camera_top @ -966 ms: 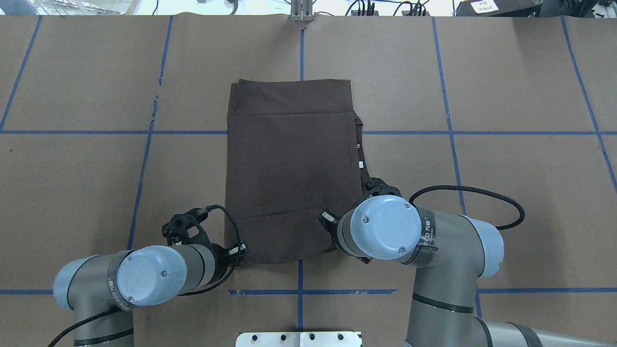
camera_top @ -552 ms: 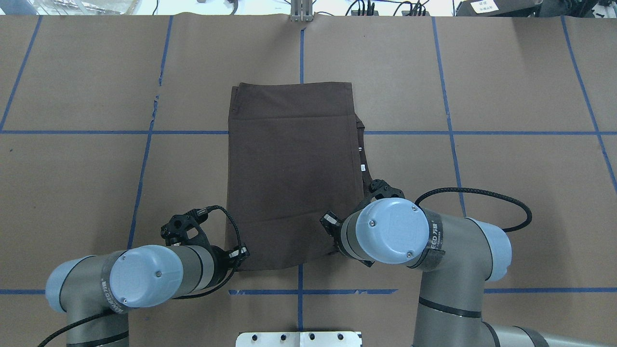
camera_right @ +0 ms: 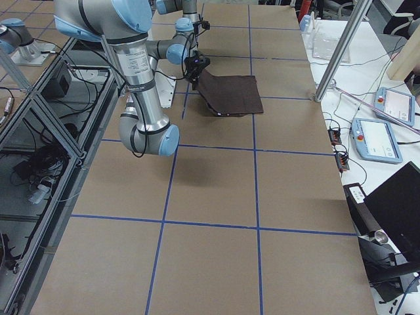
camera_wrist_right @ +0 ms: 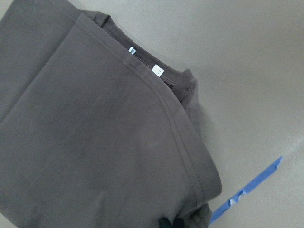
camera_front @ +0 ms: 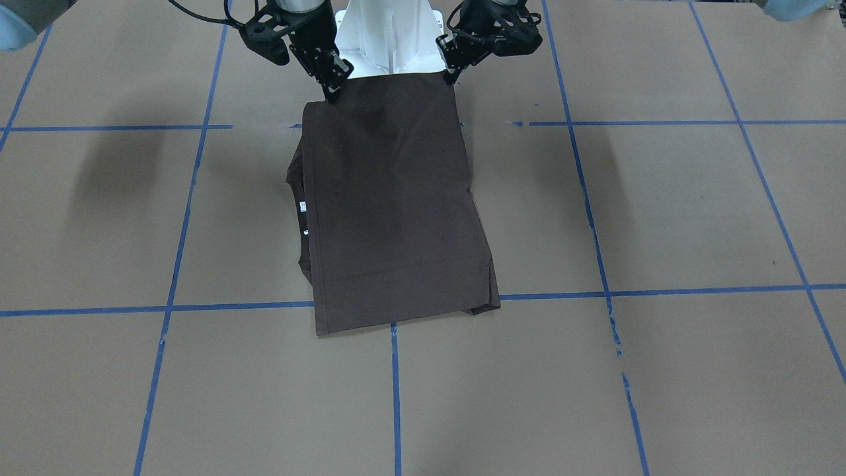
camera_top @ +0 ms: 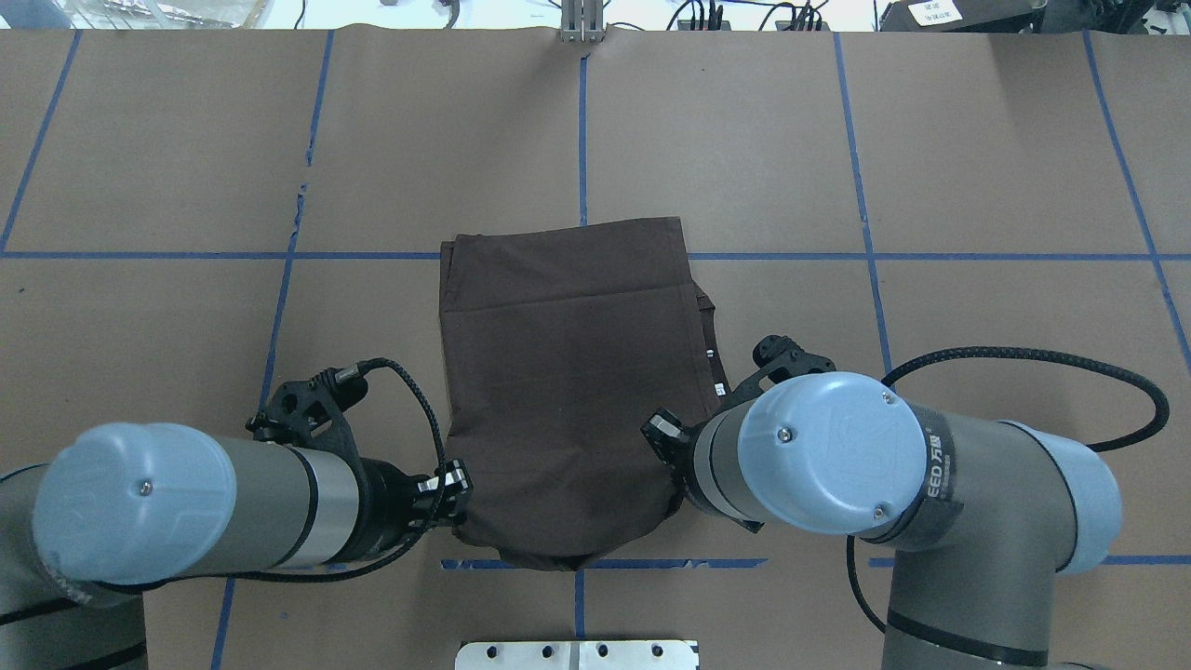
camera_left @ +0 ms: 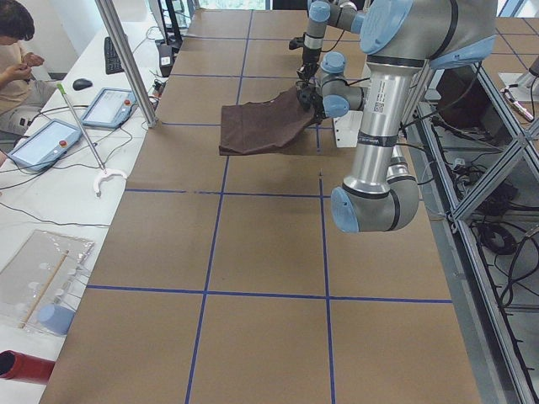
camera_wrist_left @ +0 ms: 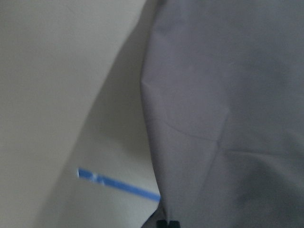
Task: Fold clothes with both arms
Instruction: 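Lift the near edge with both grippers and fold it toward the far edge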
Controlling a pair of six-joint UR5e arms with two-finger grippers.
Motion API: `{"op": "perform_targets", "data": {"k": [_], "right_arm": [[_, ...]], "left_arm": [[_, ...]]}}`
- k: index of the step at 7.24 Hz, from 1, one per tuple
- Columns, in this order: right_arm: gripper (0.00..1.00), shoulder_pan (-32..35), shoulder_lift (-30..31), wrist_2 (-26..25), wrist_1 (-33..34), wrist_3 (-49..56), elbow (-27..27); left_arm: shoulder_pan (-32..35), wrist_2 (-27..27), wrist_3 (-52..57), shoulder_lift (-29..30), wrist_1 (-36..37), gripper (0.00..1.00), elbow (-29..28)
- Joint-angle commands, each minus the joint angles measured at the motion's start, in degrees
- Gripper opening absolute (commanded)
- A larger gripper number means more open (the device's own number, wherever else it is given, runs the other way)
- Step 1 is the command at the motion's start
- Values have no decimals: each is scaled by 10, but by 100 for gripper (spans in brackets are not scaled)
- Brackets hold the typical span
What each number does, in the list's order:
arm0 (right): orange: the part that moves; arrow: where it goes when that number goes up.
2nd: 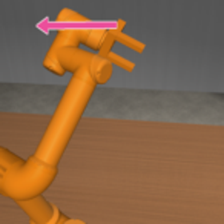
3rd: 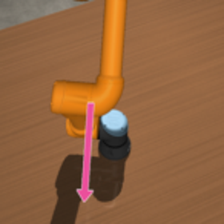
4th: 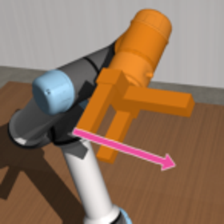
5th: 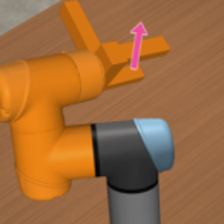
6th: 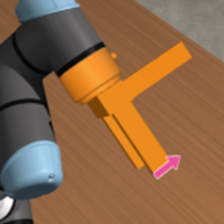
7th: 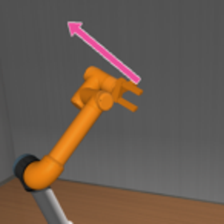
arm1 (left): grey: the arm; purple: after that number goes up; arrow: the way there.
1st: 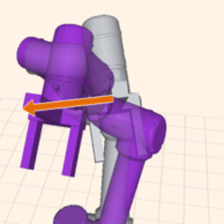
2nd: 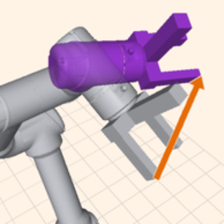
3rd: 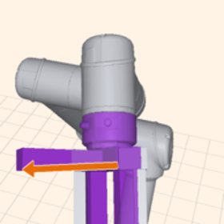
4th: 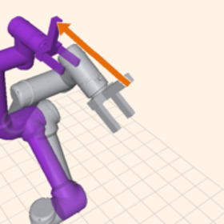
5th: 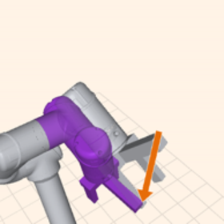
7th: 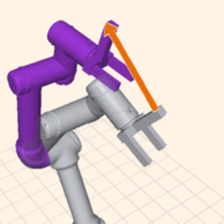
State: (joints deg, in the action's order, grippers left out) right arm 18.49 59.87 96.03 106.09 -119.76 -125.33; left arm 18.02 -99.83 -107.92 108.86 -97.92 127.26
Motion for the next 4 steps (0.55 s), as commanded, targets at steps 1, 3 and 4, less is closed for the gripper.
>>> {"op": "perform_targets", "data": {"k": [1, 3, 4], "right_arm": [[0, 92, -84, 13, 11, 72, 112], [0, 156, -121, 78, -104, 81, 247], [0, 166, -133, 84, -145, 81, 292]], "left_arm": [[87, -7, 40, 66, 4, 0, -91], [147, -7, 88, 100, -28, 0, -170], [169, -8, 94, 101, -62, 0, -200]]}}
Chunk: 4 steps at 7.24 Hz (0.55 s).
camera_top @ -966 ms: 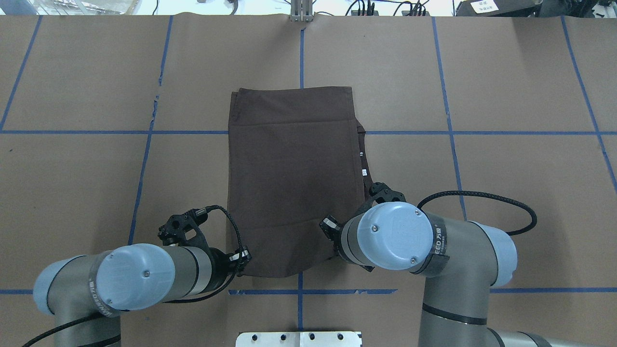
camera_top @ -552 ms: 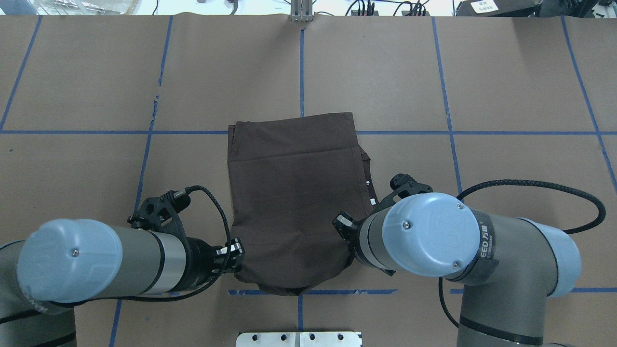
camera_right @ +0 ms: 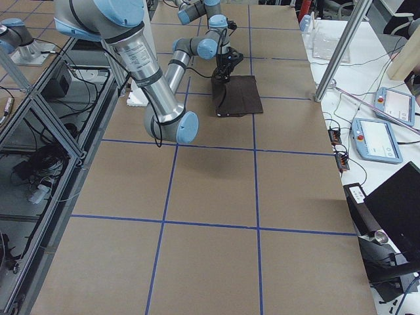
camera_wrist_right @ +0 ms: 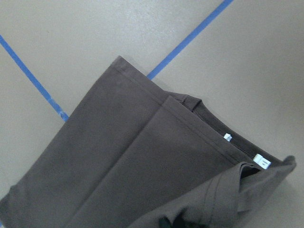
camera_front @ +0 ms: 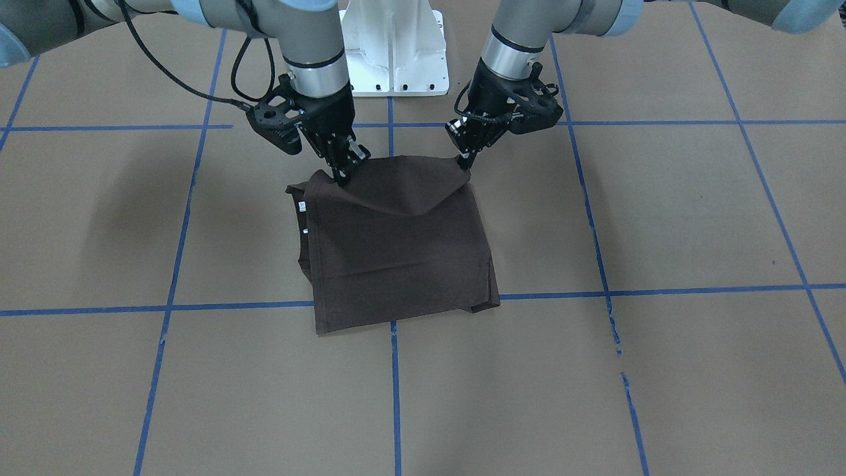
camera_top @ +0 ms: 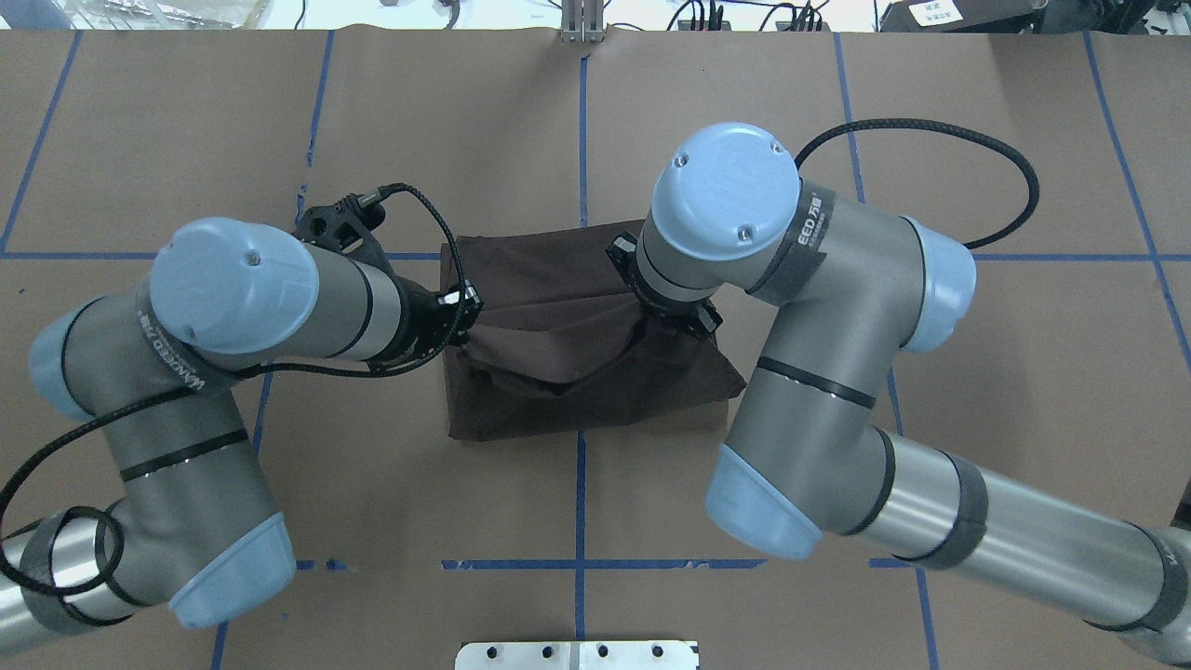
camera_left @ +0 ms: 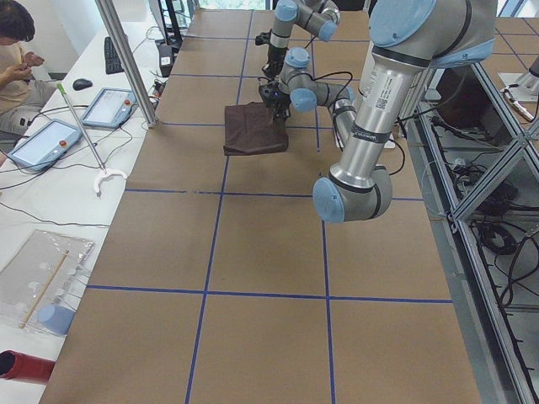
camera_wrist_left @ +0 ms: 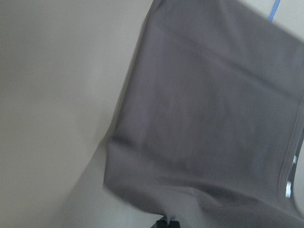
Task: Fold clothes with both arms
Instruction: 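Lift the near edge with both grippers and fold it toward the far edge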
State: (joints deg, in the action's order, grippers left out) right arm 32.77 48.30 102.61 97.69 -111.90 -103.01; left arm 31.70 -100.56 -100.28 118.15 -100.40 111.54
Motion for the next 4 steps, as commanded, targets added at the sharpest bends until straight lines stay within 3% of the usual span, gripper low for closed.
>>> {"op": "perform_targets", "data": {"k": [1, 3, 4], "right_arm": [[0, 34, -43, 33, -81, 6, 122], [0, 50, -73, 38, -142, 28, 221], [55, 62, -93, 38, -199, 53, 294]], "left_arm": [[52, -1, 39, 10, -58, 0, -68], [71, 1, 63, 36, -149, 0, -178], [87, 0, 68, 52, -217, 34, -262]]}}
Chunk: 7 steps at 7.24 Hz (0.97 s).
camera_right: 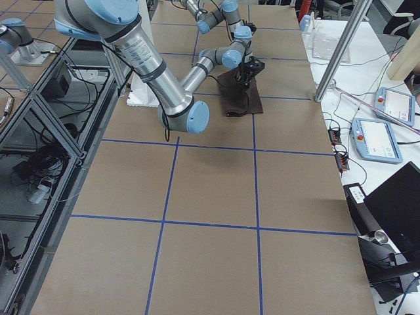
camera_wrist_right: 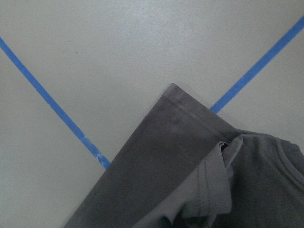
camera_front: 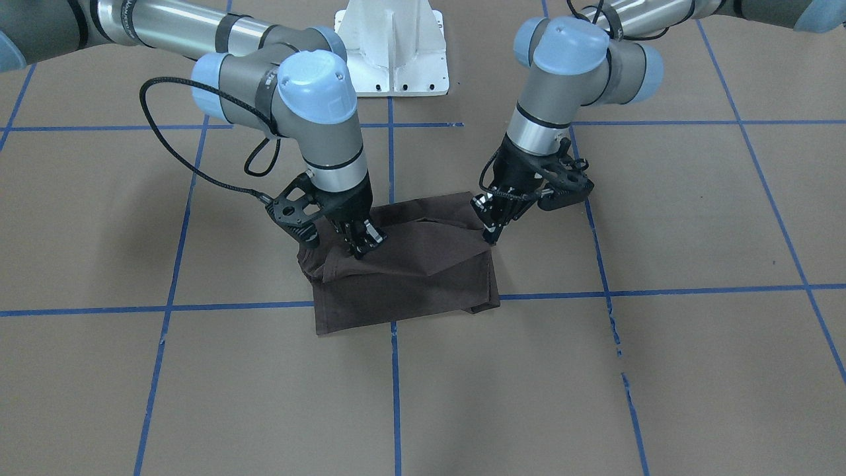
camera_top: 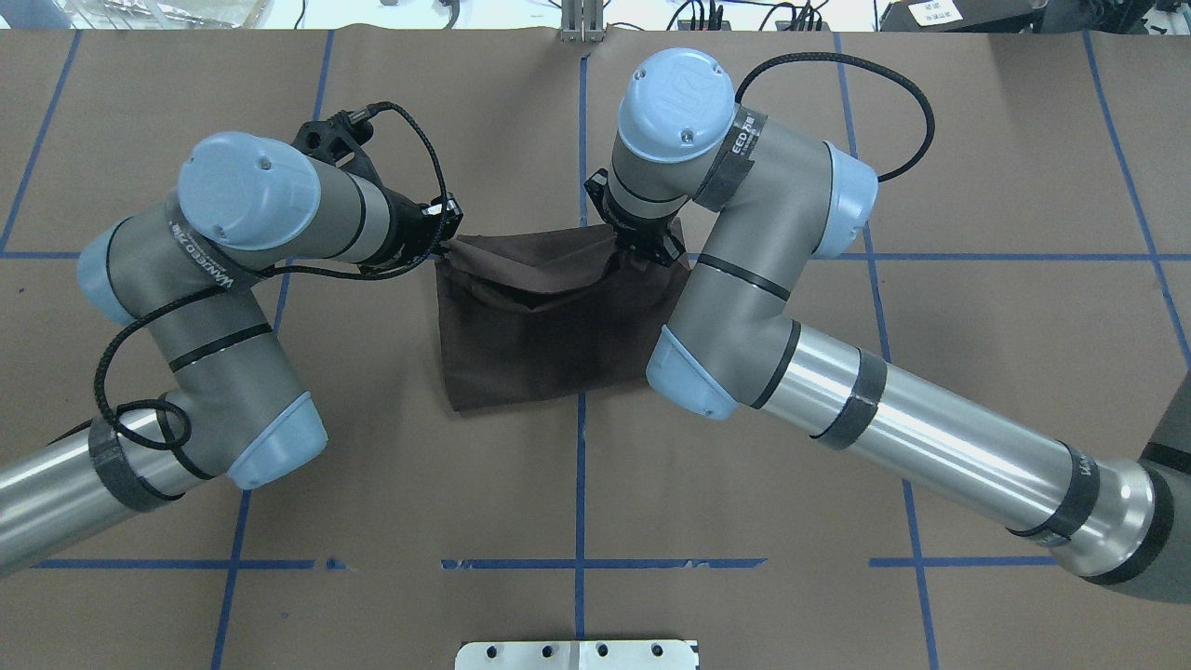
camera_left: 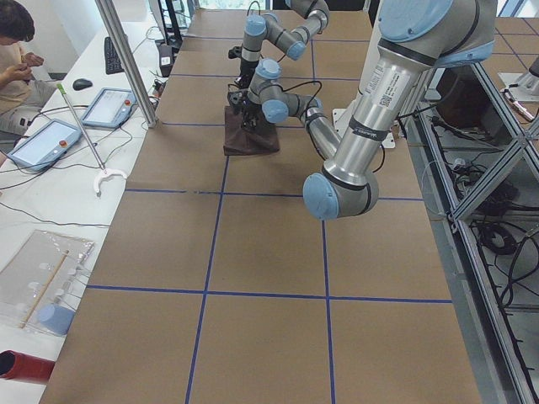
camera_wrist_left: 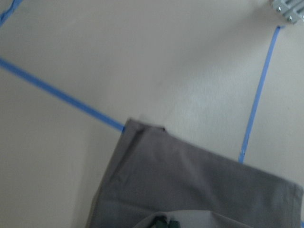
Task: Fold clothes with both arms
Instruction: 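Lift the near edge with both grippers and fold it toward the far edge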
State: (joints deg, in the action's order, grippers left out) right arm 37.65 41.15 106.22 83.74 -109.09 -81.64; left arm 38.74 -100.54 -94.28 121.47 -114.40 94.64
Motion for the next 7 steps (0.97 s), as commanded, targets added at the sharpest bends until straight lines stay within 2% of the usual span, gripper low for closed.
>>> {"op": "perform_targets", "data": {"k": [1, 2, 3, 4, 5, 6, 7], "right_arm": [[100, 35, -80, 4, -115, 58, 188], [100, 88, -103, 87, -120, 88, 214], [100, 99, -106, 115, -119, 86, 213], [100, 98, -106, 116, -120, 82, 203], [100, 84, -100, 115, -117, 81, 184], [92, 61, -97, 102, -117, 76, 180], [60, 44, -80, 70, -118, 71, 160]], "left_arm": [[43, 1, 46, 57, -126, 61, -179], [75, -15, 55, 61, -142, 64, -183], [87, -60, 55, 61, -144, 65, -175], [102, -103, 56, 57, -145, 65, -165], [105, -117, 55, 40, -145, 64, -134], [104, -118, 55, 27, -142, 57, -104], [96, -118, 53, 16, -144, 20, -100]]}}
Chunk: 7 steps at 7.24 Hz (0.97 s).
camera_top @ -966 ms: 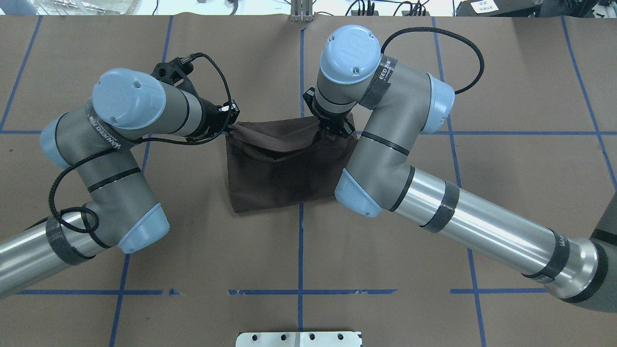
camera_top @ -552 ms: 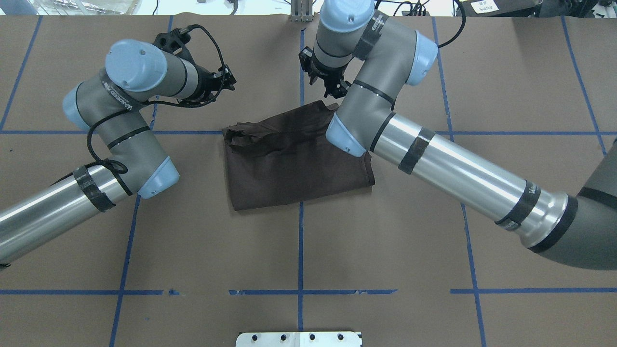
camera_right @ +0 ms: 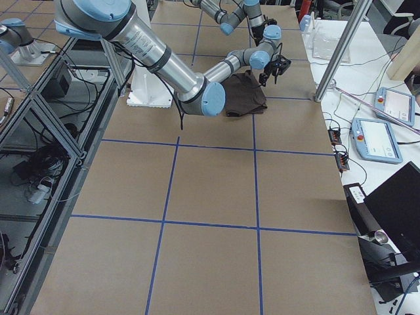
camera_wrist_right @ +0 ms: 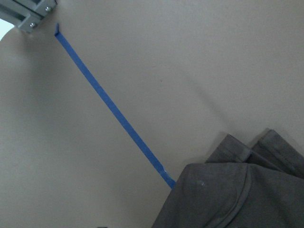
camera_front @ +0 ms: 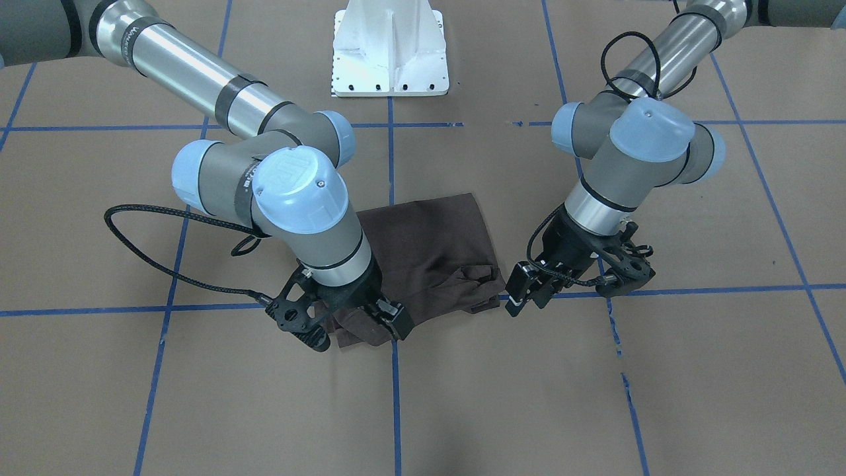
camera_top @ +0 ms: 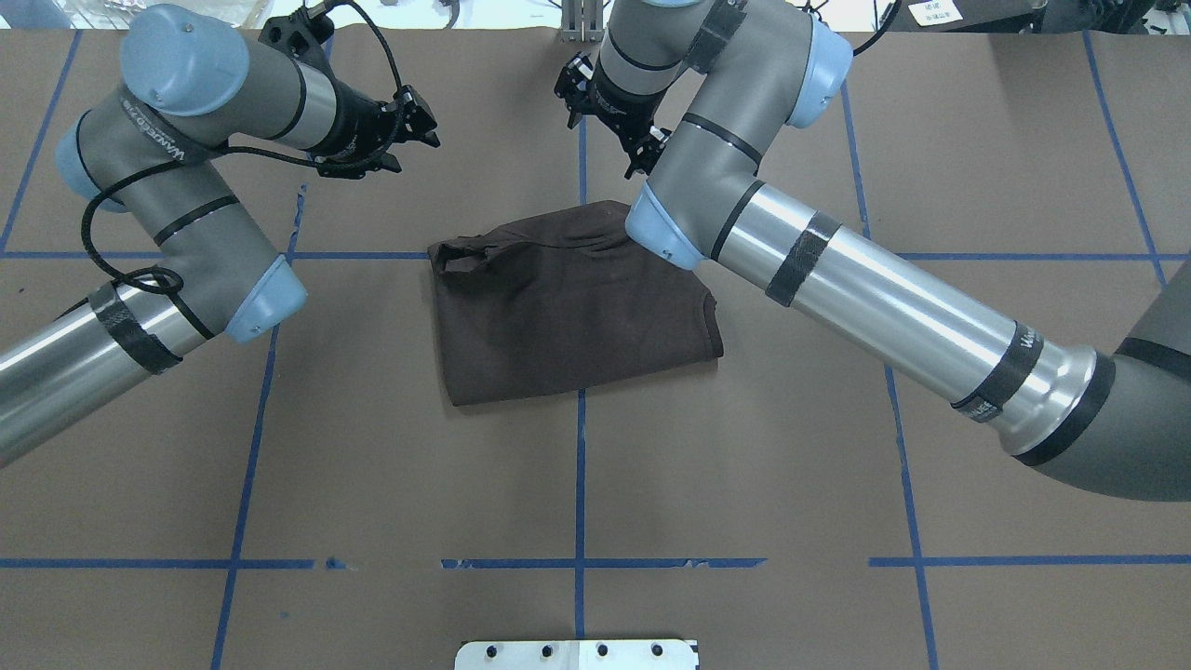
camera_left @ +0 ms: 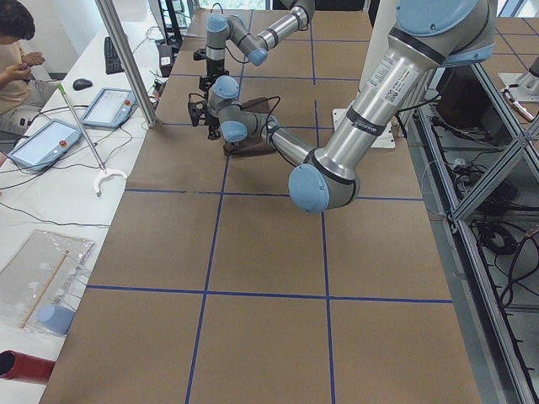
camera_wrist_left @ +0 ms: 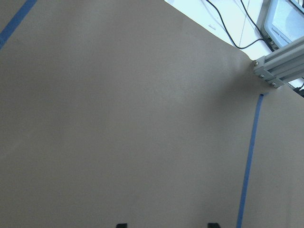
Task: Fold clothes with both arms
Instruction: 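Lay the folded edge down and open both grippers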
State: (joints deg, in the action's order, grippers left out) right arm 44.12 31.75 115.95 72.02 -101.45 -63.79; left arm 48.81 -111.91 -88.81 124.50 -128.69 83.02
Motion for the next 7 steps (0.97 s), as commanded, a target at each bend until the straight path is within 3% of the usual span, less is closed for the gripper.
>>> {"op": "perform_targets", "data": {"k": [1, 2, 3, 4, 5, 7], "right_arm": [[29, -31, 38, -33, 0, -9, -48], [28, -31, 51, -33, 0, -8, -69], [75, -28, 75, -26, 1, -3, -100], [89, -19, 111, -24, 0, 0, -137], [99, -19, 132, -27, 1, 0, -163], [99, -20, 137, -32, 1, -2, -163]], "left_arm": [[-59, 1, -7, -7, 9, 0, 14], [-88, 3, -20, -7, 11, 0, 9], [-133, 10, -20, -4, 11, 0, 2], [-140, 13, -19, 15, 11, 0, -34], [-144, 11, -15, 47, 9, 0, -68], [-146, 8, -10, 94, 6, 0, -122]]}}
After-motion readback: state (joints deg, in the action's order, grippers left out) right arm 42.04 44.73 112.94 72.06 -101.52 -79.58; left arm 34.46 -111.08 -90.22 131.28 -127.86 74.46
